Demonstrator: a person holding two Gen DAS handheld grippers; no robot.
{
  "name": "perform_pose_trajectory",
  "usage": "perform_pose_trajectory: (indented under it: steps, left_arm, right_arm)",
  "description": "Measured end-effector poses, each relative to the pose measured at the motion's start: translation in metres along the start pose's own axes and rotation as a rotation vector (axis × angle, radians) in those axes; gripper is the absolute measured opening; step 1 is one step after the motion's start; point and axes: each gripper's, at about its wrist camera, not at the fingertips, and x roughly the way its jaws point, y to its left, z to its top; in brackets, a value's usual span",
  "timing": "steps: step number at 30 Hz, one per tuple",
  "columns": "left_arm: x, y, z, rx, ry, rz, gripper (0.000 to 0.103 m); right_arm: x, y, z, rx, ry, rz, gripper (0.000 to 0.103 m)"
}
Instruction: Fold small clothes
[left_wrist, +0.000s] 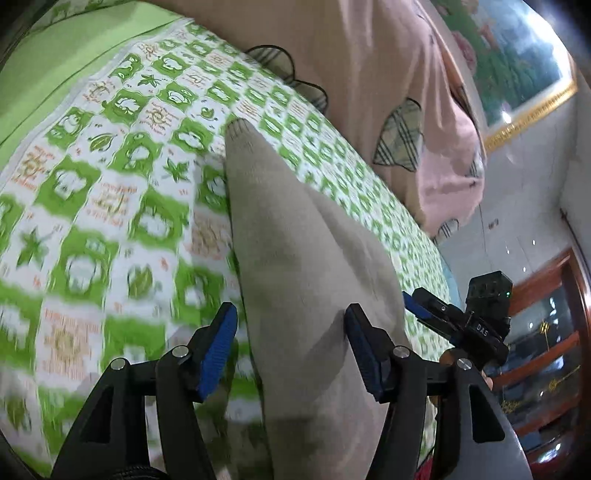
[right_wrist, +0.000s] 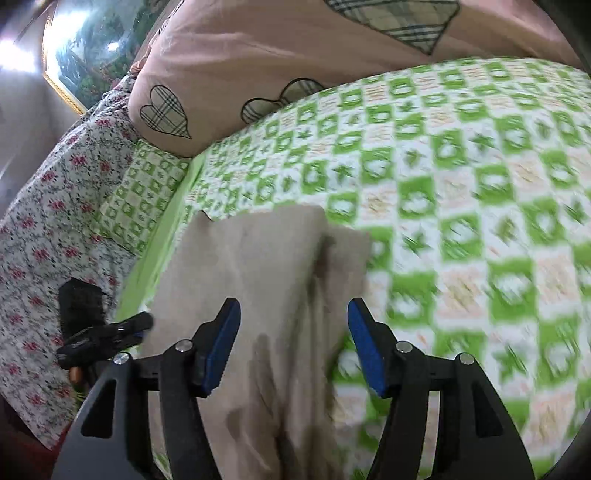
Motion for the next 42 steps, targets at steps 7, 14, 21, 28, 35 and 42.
perform_pose_trajectory:
  steps: [7, 14, 21, 28, 35, 42]
  left_arm:
    - [0.041, 0.001, 0.037, 0.006, 0.014, 0.122, 0.053]
    - [0.064, -0.006, 0.063, 0.137, -0.02, 0.349, 0.031]
    - [0.029, -0.027, 0.042, 0.213, -0.069, 0.424, 0.031]
    - [-0.056, -0.058, -0.057, 0.255, -0.139, 0.35, 0.045]
    - [-0.089, -0.057, -0.153, 0.268, -0.109, 0.323, 0.049]
    - [-0.068, -0.07, -0.182, 0.343, -0.088, 0.322, 0.05]
  right_arm:
    - [0.048, 0.003, 0.026, 0.028, 0.031, 0.013, 0.016]
    - [0.047, -0.009, 0.019, -0.003, 0.002, -0.058, 0.017]
    - [0.019, -0.023, 0.007, 0.096, -0.021, -0.04, 0.034]
    - [-0.044, -0.012, -0.041, 0.081, -0.086, -0.028, 0.044]
    - [-0.069, -0.011, -0.11, 0.119, -0.072, -0.001, 0.045]
    - [-0.062, 0.001, -0.141, 0.076, -0.025, 0.004, 0.045]
